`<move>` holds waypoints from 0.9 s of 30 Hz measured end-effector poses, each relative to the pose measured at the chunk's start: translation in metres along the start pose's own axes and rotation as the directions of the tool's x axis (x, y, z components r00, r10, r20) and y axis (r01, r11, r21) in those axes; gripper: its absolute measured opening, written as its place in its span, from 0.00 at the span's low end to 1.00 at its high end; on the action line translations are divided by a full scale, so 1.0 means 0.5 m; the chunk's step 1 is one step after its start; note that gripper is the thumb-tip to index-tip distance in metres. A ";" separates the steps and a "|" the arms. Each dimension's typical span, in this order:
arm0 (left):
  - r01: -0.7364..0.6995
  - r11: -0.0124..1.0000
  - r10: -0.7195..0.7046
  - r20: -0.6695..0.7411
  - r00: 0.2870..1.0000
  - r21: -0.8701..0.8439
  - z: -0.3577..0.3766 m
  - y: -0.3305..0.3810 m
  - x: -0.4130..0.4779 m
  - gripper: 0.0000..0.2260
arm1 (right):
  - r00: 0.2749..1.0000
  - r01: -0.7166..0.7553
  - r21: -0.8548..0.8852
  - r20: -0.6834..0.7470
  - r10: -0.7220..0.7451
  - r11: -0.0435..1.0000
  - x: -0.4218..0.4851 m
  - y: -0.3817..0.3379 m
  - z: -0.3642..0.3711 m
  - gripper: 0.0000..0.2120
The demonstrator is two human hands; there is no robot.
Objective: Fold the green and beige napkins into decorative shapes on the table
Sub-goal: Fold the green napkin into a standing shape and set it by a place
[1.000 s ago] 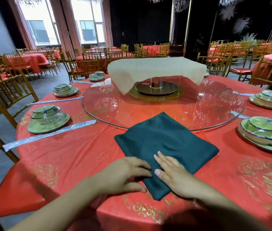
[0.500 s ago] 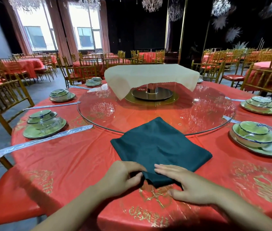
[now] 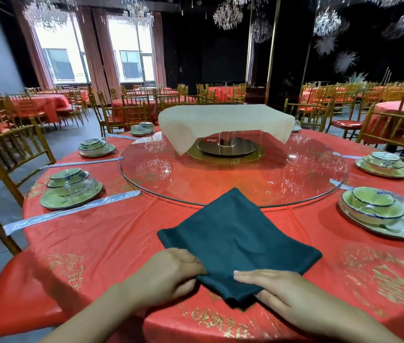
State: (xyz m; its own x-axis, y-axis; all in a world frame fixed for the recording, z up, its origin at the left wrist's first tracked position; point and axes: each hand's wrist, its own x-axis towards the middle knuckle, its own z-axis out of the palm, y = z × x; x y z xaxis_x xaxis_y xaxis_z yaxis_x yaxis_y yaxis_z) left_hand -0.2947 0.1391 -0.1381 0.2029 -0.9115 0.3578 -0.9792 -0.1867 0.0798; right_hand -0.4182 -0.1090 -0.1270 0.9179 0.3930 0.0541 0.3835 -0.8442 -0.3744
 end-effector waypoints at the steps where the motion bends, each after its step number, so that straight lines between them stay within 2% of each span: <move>1: -0.007 1.000 0.007 0.003 1.000 -0.030 -0.003 0.011 -0.011 0.09 | 1.000 0.006 0.015 0.027 -0.006 1.000 -0.009 -0.010 -0.001 0.29; 3: -0.007 0.998 0.007 -0.005 1.000 -0.068 -0.007 0.029 -0.027 0.09 | 0.998 0.056 0.045 0.007 -0.057 0.997 -0.023 -0.016 0.008 0.26; 5: 0.018 0.996 -0.019 -0.017 1.000 -0.083 -0.006 0.034 -0.032 0.10 | 0.998 0.069 0.021 0.002 -0.070 0.997 -0.034 -0.013 0.011 0.26; 8: 0.102 0.985 -0.107 -0.028 0.994 -0.138 -0.006 0.031 -0.028 0.10 | 0.999 0.022 -0.049 -0.039 -0.024 0.999 -0.052 0.014 0.000 0.27; 10: 0.152 0.968 -0.158 -0.016 0.987 -0.199 -0.009 0.026 -0.024 0.10 | 0.995 -0.016 -0.036 -0.101 0.012 0.999 -0.061 0.026 -0.015 0.29; 12: 0.185 0.956 -0.183 0.028 0.983 -0.230 -0.013 0.017 -0.022 0.13 | 0.992 -0.082 0.015 -0.100 0.083 0.997 -0.064 0.033 -0.027 0.31; 15: 0.170 0.971 -0.160 0.073 0.984 -0.167 -0.018 -0.004 -0.022 0.12 | 0.984 -0.121 0.006 -0.133 0.121 0.993 -0.051 0.037 -0.036 0.22; 16: 0.178 0.969 -0.168 0.074 0.983 -0.169 -0.019 -0.011 -0.020 0.10 | 0.979 -0.134 0.036 -0.148 0.137 0.990 -0.045 0.041 -0.038 0.22; 18: 0.270 0.934 -0.258 0.080 0.963 -0.236 -0.021 -0.024 -0.012 0.06 | 0.967 -0.131 0.101 -0.205 0.149 0.986 -0.032 0.058 -0.036 0.33; 19: 0.329 0.906 -0.321 0.076 0.944 -0.265 -0.020 -0.031 -0.005 0.07 | 0.959 -0.129 0.102 -0.239 0.150 0.986 -0.026 0.065 -0.035 0.34; 21: 0.400 0.867 -0.412 0.025 0.911 -0.297 -0.012 -0.049 0.012 0.12 | 0.938 -0.159 0.042 -0.305 0.164 0.986 -0.012 0.076 -0.041 0.36; 23: 0.447 0.849 -0.470 -0.016 0.883 -0.282 0.001 -0.063 0.030 0.19 | 0.918 -0.222 0.078 -0.321 0.235 0.972 0.003 0.088 -0.041 0.41; 24: 0.463 0.849 -0.484 -0.024 0.875 -0.255 0.008 -0.066 0.037 0.21 | 0.909 -0.271 0.102 -0.300 0.289 0.957 0.012 0.089 -0.043 0.39; 26: 0.485 0.850 -0.500 -0.025 0.866 -0.205 0.020 -0.069 0.049 0.21 | 0.876 -0.392 0.082 -0.269 0.399 0.916 0.026 0.092 -0.048 0.21; 27: 0.501 0.843 -0.514 -0.019 0.858 -0.197 0.025 -0.072 0.053 0.18 | 0.863 -0.436 0.041 -0.264 0.431 0.899 0.033 0.092 -0.051 0.17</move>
State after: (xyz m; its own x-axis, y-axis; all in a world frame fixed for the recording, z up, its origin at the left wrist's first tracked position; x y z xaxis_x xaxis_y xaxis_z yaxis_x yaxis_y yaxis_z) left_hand -0.2540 0.1170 -0.1430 0.6775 -0.6787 0.2833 -0.7224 -0.5419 0.4294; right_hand -0.3826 -0.1506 -0.1198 0.9842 -0.1207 0.1295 -0.0598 -0.9154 -0.3981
